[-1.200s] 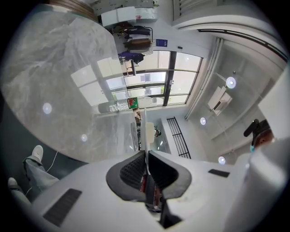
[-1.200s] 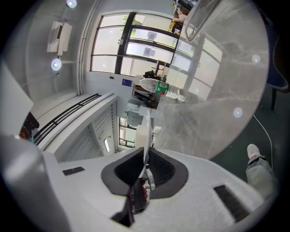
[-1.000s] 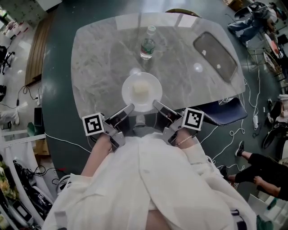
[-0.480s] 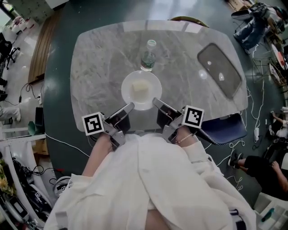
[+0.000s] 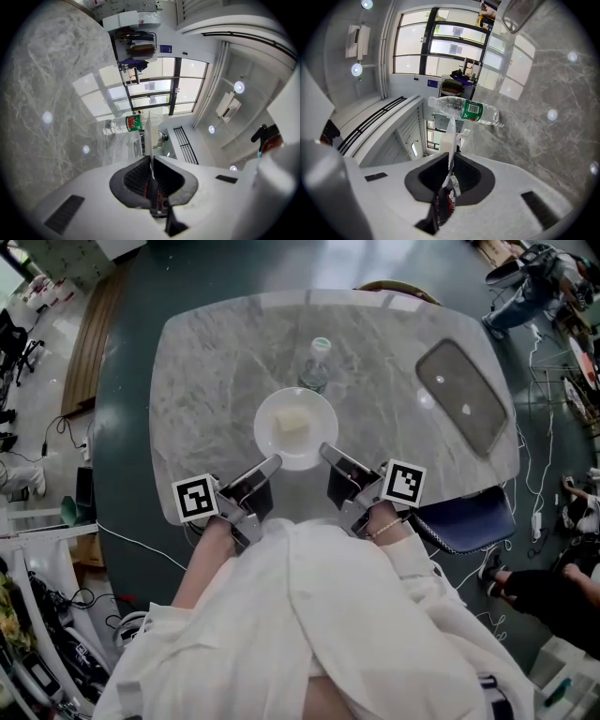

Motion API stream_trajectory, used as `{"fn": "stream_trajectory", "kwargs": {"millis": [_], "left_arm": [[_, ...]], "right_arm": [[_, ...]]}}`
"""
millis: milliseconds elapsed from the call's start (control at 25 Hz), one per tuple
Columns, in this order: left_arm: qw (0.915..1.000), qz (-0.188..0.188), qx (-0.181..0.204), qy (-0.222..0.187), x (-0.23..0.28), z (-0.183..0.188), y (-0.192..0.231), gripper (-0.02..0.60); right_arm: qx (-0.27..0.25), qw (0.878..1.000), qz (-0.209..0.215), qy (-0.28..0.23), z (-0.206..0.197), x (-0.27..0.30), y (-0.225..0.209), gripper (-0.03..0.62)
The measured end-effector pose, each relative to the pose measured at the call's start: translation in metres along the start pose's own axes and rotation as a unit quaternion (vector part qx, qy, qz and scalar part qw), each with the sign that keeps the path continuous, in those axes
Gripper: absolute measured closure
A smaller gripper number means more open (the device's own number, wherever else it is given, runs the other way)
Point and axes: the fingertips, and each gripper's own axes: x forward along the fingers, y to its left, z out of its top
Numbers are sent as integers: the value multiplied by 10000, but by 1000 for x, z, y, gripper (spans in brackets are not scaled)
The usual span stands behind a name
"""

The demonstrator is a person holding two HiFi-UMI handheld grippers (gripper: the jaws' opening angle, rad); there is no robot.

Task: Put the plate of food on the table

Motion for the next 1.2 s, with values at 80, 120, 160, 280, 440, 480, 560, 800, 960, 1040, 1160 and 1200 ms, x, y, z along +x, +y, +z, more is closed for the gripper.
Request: {"fn": "stream_trajectory", "kwargs": {"millis": [80,120,160,280,440,480,560,800,960,1040,1160,1200], "left_arm": [[10000,-13,6,-2,1,0,-1,555],[10000,-5,5,2,0,-1,-1,555],[10000,14,3,6,-1,-1,0,555],[10000,86,27,35,-10,5,1,555],[9997,40,121,196,-17,14,-8,555],[9996,53,164,237,-19,15,-10,555],[9993,83,197,294,-22,18,-12,555],[9979,2,258,602,-24,19,-18,555],[9975,-3,167,685,-23,12,-17,555],[9974,3,170,700,-26,10,-15,555],[9972,-15,202,726,-28,10,-14,555],[9972,-18,179,722,-29,10,-13,555]], "right_arm": [[27,10000,-1,4,1,0,0,578],[24,10000,1,6,1,1,0,578],[27,10000,1,9,0,1,0,579],[101,9999,-42,3,-6,7,2,578],[32,9998,78,-158,-8,16,14,577],[11,9998,72,-180,-10,16,16,578],[-12,9998,-10,-189,-13,16,16,577],[-114,9988,-64,-480,-14,16,24,579],[-39,9982,-153,-575,-15,8,22,577],[-29,9981,-171,-590,-19,7,21,578],[-16,9980,-193,-600,-23,9,19,577],[-27,9980,-224,-586,-24,10,18,577]]}}
